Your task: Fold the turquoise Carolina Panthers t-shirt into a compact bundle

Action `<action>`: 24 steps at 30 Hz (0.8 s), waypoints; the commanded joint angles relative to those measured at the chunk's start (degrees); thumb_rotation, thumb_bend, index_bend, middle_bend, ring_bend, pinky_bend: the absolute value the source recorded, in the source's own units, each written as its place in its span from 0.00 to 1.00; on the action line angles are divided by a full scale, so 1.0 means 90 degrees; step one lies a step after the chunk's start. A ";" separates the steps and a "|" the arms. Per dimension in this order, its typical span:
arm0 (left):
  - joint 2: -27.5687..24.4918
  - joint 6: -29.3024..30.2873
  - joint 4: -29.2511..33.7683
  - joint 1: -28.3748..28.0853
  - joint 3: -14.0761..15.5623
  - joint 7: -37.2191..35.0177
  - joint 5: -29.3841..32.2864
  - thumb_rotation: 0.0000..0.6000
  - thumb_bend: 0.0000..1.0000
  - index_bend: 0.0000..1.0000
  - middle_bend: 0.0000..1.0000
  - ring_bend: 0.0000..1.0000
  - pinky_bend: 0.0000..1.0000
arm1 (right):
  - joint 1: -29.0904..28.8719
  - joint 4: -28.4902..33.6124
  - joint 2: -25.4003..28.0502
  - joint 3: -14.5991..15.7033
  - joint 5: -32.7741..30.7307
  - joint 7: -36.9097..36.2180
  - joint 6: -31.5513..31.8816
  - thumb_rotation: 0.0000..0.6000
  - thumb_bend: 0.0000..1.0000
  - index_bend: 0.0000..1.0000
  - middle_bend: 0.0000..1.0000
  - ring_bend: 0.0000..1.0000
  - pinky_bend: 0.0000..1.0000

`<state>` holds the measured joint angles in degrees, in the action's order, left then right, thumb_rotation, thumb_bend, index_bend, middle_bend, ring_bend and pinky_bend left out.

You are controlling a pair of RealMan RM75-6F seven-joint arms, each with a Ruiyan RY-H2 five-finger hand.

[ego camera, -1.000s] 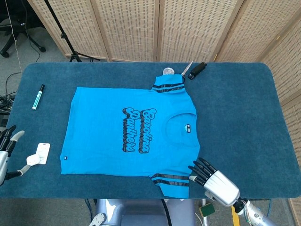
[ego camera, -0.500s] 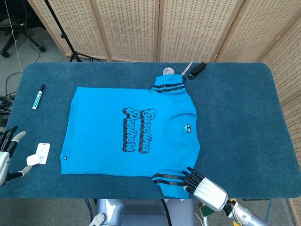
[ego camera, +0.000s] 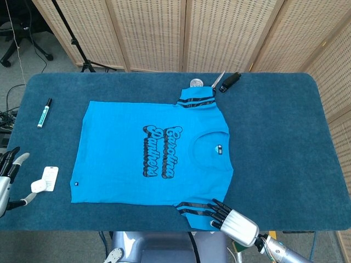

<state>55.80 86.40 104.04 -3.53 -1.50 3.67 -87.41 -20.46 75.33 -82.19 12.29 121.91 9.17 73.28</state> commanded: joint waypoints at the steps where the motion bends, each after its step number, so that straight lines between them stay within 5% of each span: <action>1: 0.0000 0.0002 -0.0004 0.0000 -0.0007 -0.0002 0.0013 1.00 0.00 0.00 0.00 0.00 0.00 | -0.0019 -0.0083 -0.0085 0.0041 -0.0035 0.0009 -0.0034 1.00 0.00 0.36 0.18 0.00 0.00; 24: 0.0013 -0.0041 -0.0015 -0.0020 -0.0022 0.0014 0.0082 1.00 0.00 0.00 0.00 0.00 0.00 | -0.0451 -0.0026 -0.0293 -0.0217 -0.0403 0.0394 -0.0218 1.00 0.00 0.37 0.18 0.00 0.00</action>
<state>55.91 86.03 103.92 -3.70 -1.68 3.82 -86.70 -24.39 74.99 -84.71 10.40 118.32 12.59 71.44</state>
